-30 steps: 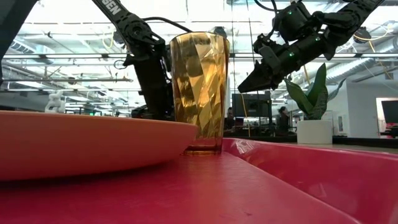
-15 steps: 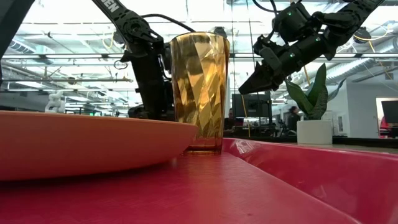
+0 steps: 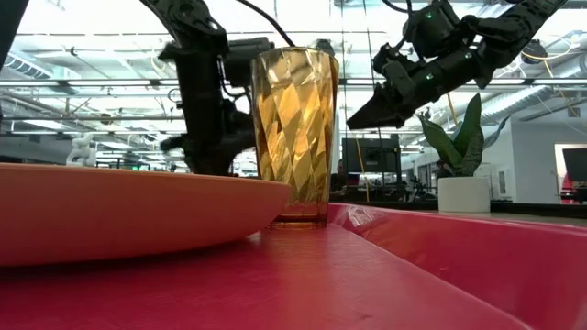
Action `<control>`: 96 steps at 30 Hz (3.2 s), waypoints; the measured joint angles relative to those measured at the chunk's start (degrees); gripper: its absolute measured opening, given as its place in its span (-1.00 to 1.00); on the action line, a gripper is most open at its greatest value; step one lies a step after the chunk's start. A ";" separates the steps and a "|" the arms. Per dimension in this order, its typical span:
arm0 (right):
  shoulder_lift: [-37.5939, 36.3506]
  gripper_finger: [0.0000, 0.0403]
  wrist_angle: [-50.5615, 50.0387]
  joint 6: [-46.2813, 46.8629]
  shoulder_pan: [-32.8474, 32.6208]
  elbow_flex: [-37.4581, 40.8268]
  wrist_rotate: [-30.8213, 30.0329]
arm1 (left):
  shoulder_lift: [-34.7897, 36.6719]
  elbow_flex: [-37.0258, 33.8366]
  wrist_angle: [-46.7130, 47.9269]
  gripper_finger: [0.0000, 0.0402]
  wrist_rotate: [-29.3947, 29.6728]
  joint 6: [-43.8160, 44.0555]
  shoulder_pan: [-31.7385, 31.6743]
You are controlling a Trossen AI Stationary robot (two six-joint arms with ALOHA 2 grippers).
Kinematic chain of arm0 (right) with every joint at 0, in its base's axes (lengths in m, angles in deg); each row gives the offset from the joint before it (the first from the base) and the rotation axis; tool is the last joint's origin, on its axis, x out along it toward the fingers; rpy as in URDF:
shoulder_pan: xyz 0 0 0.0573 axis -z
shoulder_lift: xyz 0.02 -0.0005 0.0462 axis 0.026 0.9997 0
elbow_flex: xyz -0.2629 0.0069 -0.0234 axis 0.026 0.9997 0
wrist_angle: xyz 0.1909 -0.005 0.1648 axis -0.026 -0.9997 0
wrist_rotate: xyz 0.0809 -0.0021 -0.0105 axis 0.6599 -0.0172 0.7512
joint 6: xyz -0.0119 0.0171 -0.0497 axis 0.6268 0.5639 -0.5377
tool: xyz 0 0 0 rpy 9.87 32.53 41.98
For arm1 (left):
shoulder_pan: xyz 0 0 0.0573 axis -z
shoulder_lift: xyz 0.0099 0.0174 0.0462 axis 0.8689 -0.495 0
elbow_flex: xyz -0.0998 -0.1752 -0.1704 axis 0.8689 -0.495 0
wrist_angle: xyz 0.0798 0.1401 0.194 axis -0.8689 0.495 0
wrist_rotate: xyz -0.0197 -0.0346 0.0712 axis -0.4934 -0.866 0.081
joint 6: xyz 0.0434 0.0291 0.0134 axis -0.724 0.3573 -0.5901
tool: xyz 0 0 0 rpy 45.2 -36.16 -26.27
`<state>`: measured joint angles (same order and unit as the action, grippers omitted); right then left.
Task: Pick and place plate/cup/fork/spoon on tray
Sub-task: Put the orange spoon on the red serving tray to the left of the pink fork
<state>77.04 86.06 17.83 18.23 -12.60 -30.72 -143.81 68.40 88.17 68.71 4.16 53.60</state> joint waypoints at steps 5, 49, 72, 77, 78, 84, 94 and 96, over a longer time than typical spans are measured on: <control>0.00 -0.54 4.39 -2.01 0.02 0.00 0.00 | 4.71 0.00 5.54 -0.79 0.17 4.59 1.75; 0.00 -0.54 8.99 -4.41 0.04 -0.02 0.02 | 13.77 0.08 41.47 -0.77 1.37 85.88 50.01; 0.00 -0.54 6.86 -4.80 0.04 -0.02 0.04 | -1.49 0.07 33.29 -0.77 -8.23 94.69 58.10; 0.00 -0.54 6.83 -4.45 0.04 -0.02 0.07 | -3.34 0.07 34.43 -0.77 -8.75 95.41 58.63; 0.00 -0.54 6.83 -4.42 0.04 -0.02 0.07 | -3.82 0.02 34.29 -0.77 -8.75 95.37 58.63; 0.00 -0.54 6.91 -4.39 -0.06 -0.02 0.07 | -6.49 -0.11 32.23 -0.77 -8.75 94.66 58.58; 0.00 -0.54 7.68 -4.39 -0.72 -0.02 0.09 | -6.26 -0.13 32.21 -0.59 -9.51 95.21 58.56; -0.01 -0.54 7.61 -4.39 -0.72 -0.02 0.09 | -5.74 -0.13 32.25 -0.46 -9.51 95.35 58.53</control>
<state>77.03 93.67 13.44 17.51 -12.62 -30.64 -149.54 68.27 120.42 59.20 99.51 112.13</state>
